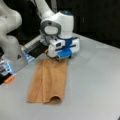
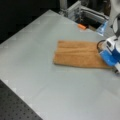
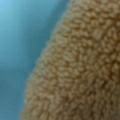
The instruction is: Folding a towel twice
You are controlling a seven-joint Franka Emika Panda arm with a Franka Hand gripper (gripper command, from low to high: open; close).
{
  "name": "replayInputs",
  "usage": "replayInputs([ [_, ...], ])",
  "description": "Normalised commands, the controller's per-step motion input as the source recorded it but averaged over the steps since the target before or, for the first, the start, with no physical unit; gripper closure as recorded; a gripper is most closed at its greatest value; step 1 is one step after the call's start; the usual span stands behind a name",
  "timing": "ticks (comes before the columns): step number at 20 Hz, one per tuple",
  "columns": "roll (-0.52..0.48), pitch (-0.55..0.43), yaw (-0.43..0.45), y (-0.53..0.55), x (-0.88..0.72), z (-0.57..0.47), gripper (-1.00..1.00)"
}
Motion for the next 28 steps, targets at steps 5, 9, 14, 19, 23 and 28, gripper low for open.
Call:
replayInputs([
  [5,-0.132,-0.027,0.043,0.04,-0.01,-0.18,-1.00],
  [9,-0.130,0.026,0.033,-0.04,-0.09,-0.20,1.00],
  [14,-0.061,0.055,0.011,-0.07,-0.12,-0.19,1.00],
  [19,-0.044,0.060,-0.019,-0.05,-0.11,-0.18,1.00],
  [23,-0.059,0.040,-0.038,-0.06,-0.09,-0.16,1.00],
  [28,-0.073,0.022,-0.039,-0.05,-0.07,-0.15,1.00],
])
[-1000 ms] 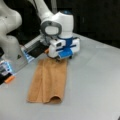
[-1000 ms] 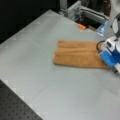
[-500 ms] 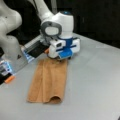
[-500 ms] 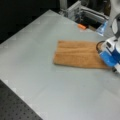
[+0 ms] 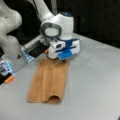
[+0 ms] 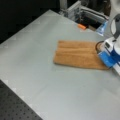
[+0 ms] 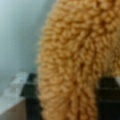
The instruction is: Folding a towel twice
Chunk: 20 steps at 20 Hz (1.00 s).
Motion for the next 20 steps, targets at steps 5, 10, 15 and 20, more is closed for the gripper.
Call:
replayInputs([
  [5,-0.066,0.075,0.043,-0.10,-0.09,-0.02,1.00],
  [10,-0.030,0.213,0.205,-0.27,-0.03,0.32,1.00],
  [15,0.076,0.230,0.258,-0.37,0.20,0.49,1.00],
  [20,0.106,0.204,0.101,-0.30,0.22,0.41,1.00],
])
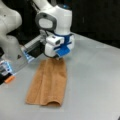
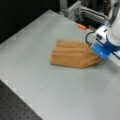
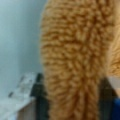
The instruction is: Folding a towel twice
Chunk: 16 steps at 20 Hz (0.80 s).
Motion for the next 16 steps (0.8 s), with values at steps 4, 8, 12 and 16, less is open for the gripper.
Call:
replayInputs([
  [4,0.079,0.258,0.115,-0.20,0.14,0.34,1.00],
  [8,0.044,0.305,0.126,-0.34,0.09,0.48,1.00],
  [12,0.055,0.273,0.156,-0.48,0.09,0.48,1.00],
  [16,0.058,0.239,0.267,-0.39,0.13,0.29,1.00],
])
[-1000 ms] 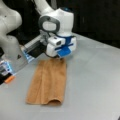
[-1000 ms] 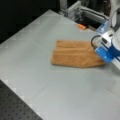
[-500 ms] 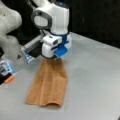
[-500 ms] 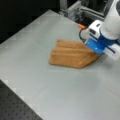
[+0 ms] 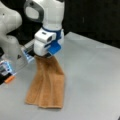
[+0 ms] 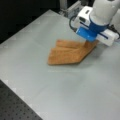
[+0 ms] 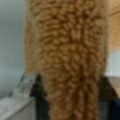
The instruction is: Folding a towel twice
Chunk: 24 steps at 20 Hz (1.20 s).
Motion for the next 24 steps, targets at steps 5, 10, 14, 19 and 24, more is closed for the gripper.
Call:
replayInputs([
  [5,0.016,0.179,0.273,-0.18,0.17,0.12,1.00],
  [10,-0.009,0.095,0.284,-0.07,0.23,0.08,1.00],
  [14,-0.010,0.057,0.336,-0.13,0.38,0.07,1.00],
  [19,0.016,0.118,0.262,-0.19,0.45,0.11,1.00],
  [24,0.070,0.234,0.071,-0.25,0.58,0.16,1.00],
])
